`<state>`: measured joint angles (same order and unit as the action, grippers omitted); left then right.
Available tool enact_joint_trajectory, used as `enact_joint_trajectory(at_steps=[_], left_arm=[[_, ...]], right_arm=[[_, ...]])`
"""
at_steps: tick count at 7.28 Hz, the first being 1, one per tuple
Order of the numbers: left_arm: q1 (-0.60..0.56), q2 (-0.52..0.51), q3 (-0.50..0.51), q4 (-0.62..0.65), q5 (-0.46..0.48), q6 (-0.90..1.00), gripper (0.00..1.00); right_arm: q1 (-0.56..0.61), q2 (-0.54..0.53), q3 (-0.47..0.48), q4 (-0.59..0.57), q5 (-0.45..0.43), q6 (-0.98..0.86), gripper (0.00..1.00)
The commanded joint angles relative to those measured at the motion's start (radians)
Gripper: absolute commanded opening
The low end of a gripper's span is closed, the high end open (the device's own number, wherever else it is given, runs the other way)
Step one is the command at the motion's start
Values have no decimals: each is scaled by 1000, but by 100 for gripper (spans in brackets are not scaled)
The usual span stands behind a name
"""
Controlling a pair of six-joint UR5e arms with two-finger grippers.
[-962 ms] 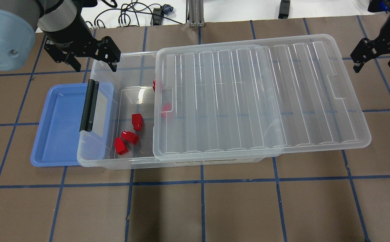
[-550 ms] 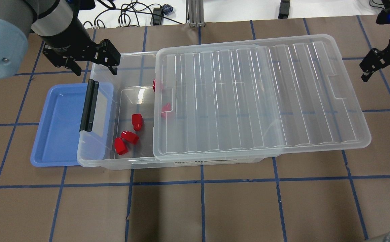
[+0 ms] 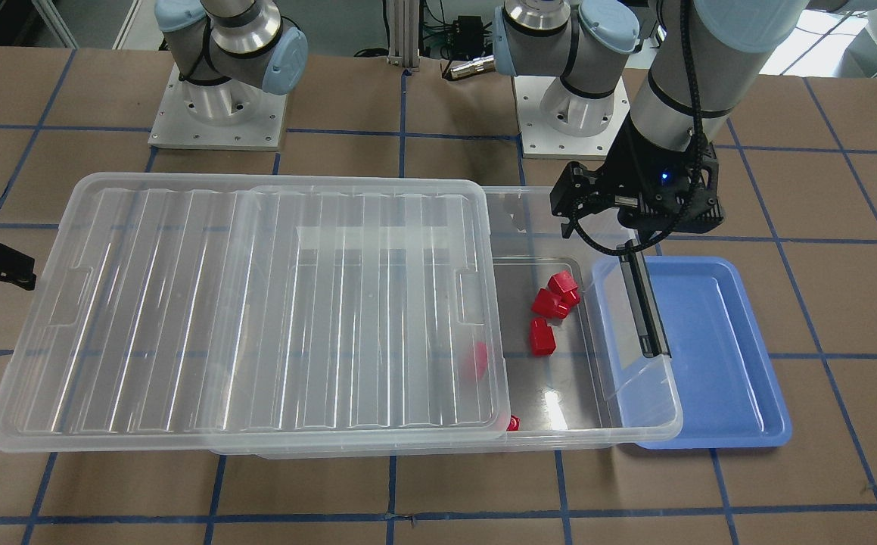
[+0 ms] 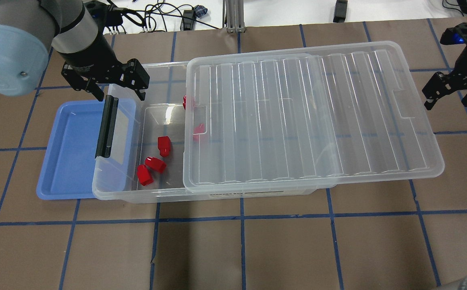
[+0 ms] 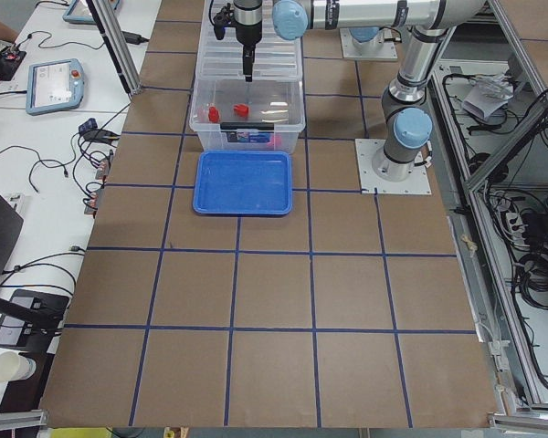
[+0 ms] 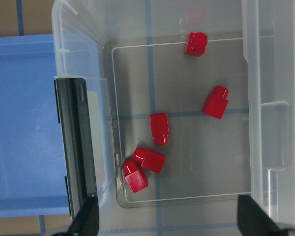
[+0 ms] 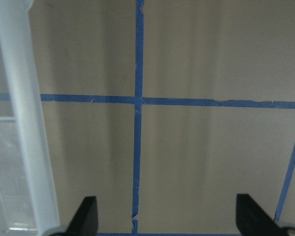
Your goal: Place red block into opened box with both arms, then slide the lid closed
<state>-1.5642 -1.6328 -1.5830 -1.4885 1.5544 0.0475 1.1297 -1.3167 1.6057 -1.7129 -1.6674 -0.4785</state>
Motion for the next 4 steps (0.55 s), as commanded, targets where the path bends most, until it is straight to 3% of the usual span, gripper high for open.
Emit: enact_joint_trajectory(at_steps=[1,4], left_arm=[[0,-2,-2,-1,0,-2,100],[0,2,-17,1,-2,-2,100]], right_arm=[[16,-4,13,-1,3,0,100],[82,-10,14,-1,5,40,100]])
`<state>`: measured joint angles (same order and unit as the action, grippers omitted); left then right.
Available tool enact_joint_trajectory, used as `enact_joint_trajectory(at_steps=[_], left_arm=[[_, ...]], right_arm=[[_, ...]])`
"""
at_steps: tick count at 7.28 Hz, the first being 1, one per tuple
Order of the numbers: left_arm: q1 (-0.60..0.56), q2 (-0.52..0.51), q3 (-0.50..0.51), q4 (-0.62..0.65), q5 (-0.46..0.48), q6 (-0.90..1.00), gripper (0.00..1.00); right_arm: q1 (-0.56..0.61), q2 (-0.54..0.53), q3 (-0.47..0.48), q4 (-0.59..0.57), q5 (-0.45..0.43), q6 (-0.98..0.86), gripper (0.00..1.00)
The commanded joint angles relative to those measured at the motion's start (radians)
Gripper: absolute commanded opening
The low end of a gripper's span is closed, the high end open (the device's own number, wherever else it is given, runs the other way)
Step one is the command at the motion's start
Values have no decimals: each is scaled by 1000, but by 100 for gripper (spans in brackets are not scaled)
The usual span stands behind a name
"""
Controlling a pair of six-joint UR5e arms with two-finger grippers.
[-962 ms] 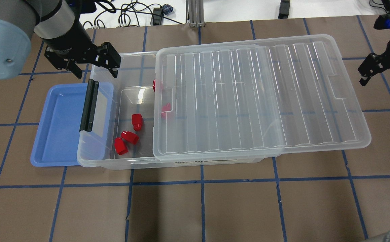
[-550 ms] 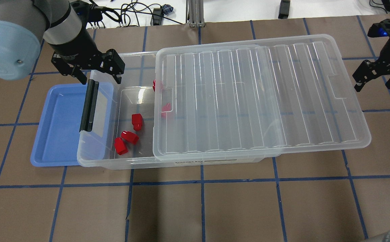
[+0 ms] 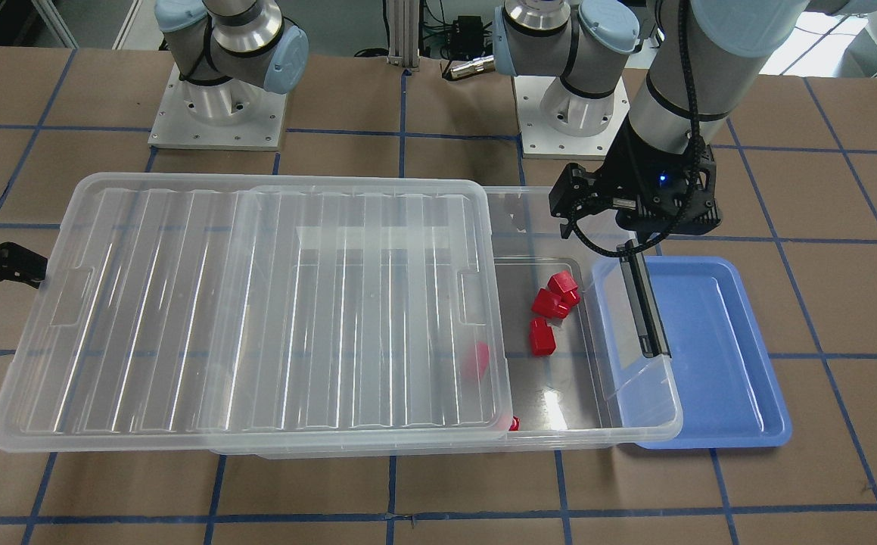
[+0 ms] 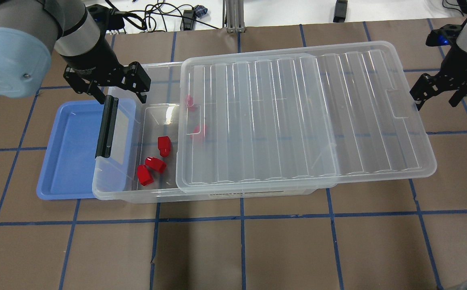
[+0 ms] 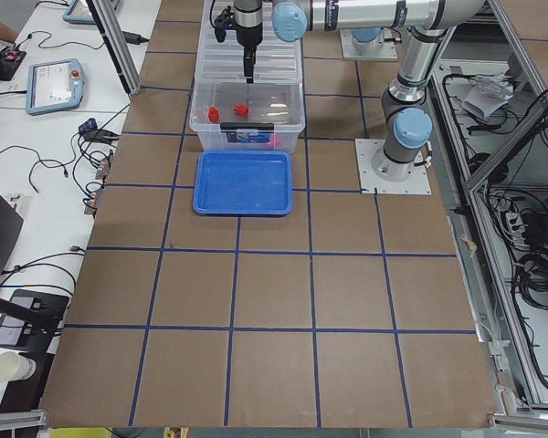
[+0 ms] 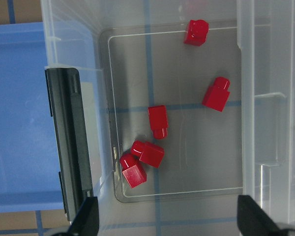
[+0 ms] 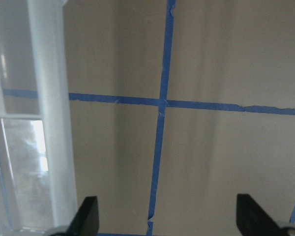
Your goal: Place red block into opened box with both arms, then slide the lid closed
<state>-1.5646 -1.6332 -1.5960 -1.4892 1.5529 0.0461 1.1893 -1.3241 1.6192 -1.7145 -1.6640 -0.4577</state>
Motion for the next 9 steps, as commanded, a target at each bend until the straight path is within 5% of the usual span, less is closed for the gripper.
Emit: enact_joint_trajectory(at_steps=[1,9], left_arm=[[0,9,-4,0,2,0,100],[0,18,-4,0,4,0,100]], right_arm=[[42,-4,1,1,30,31,100],[217,-6,1,1,50,266,100]])
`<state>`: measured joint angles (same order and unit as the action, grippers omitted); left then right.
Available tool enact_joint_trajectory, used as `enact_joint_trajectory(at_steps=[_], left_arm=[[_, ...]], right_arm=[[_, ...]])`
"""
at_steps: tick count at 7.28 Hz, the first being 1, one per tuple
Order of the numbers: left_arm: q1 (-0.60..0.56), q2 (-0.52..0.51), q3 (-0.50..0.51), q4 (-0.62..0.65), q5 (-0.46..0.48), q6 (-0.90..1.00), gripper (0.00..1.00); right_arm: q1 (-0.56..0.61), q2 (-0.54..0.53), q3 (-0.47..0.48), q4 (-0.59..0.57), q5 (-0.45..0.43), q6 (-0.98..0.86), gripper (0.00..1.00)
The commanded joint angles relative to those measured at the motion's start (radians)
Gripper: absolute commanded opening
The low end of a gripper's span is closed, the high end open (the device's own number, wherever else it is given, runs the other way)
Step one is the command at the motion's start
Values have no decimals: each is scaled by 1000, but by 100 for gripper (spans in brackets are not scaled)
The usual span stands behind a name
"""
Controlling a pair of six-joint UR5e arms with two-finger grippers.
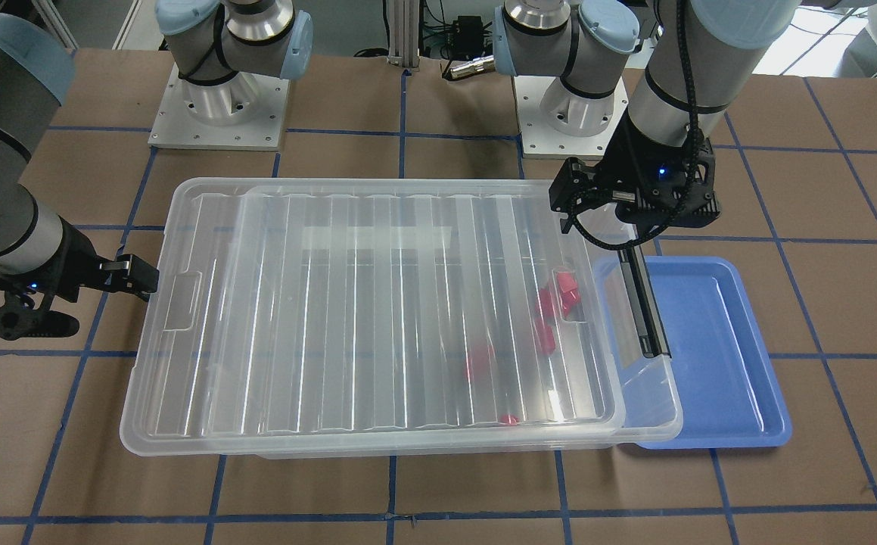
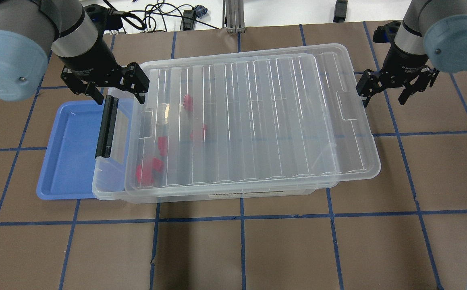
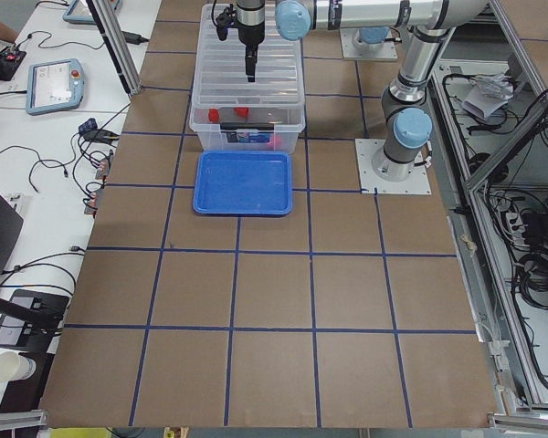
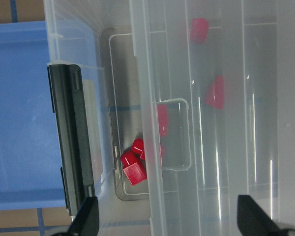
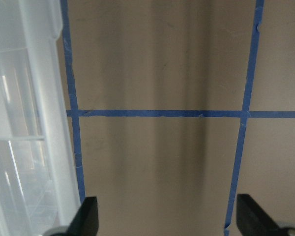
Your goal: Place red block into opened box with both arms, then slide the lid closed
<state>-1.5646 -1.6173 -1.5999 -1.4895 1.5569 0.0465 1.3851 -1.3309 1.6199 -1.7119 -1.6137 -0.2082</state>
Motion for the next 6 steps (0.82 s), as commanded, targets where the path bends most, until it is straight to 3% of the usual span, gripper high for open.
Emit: enact_joint_trajectory(at_steps=[1,6], left_arm=[[0,-1,0,0,0,0,100],[0,-6,2,0,0,0,100]], right_arm=[[35,1,0,-2,0,50,100],[74,1,0,-3,2,98,100]])
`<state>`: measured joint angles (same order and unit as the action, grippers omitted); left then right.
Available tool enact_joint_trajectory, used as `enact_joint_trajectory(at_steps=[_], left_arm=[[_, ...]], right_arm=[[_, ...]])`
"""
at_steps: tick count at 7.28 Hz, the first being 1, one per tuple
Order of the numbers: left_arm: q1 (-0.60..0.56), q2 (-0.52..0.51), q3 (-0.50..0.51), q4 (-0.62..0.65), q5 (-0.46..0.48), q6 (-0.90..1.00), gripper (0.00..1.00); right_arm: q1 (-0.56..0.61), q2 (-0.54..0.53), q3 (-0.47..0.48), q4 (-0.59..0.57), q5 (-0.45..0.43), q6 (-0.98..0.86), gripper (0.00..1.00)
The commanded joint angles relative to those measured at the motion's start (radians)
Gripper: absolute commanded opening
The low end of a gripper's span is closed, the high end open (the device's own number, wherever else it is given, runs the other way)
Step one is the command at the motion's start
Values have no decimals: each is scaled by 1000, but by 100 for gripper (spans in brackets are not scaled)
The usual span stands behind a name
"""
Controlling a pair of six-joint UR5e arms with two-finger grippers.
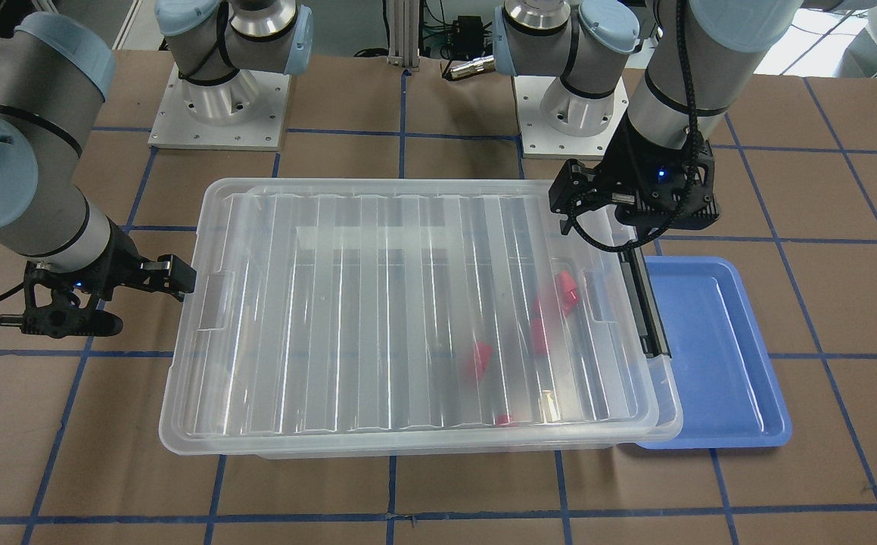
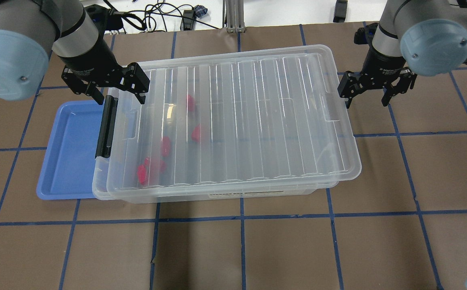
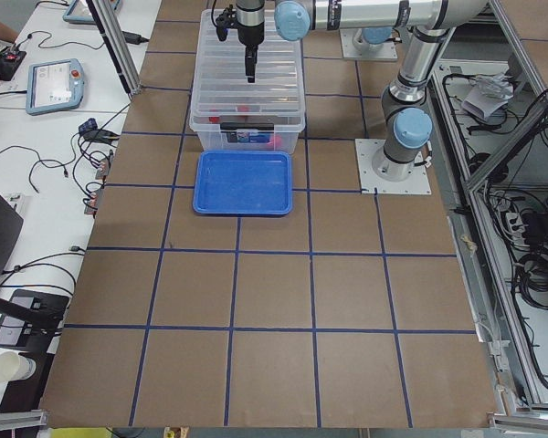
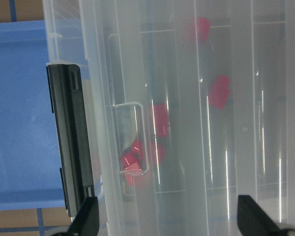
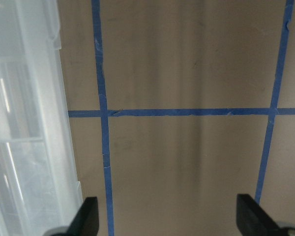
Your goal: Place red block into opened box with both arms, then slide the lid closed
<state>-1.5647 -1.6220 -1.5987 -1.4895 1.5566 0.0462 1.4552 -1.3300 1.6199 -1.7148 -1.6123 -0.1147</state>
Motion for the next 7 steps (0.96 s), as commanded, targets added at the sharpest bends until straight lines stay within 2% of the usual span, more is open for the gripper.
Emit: enact_joint_trajectory(at_steps=[1,4,7], left_arm=[[0,-1,0,0,0,0,100],[0,-1,-1,0,-1,0,100],[0,7,-3,0,0,1,100]], right_arm=[[4,0,0,1,0,4,100],[-1,0,-21,0,0,-2,100],[-9,-58,-96,0,-1,0,100]])
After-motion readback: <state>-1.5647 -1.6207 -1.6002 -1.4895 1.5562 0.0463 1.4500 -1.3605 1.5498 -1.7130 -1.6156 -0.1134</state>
